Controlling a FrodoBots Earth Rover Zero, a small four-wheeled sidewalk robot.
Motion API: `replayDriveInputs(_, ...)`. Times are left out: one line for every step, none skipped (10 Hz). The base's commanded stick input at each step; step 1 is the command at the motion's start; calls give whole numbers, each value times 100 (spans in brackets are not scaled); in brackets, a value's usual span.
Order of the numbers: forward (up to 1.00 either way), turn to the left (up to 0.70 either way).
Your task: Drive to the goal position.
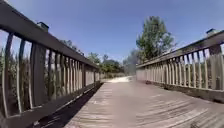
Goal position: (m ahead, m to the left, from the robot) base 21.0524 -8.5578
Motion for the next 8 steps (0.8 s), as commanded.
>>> replayDriveInputs(45, 2)
replayDriveInputs(45, 2)
replayDriveInputs(45, 2)
replayDriveInputs(45, 2)
replayDriveInputs(45, 2)
replayDriveInputs(45, 2)
replayDriveInputs(45, 2)
replayDriveInputs(45, 2)
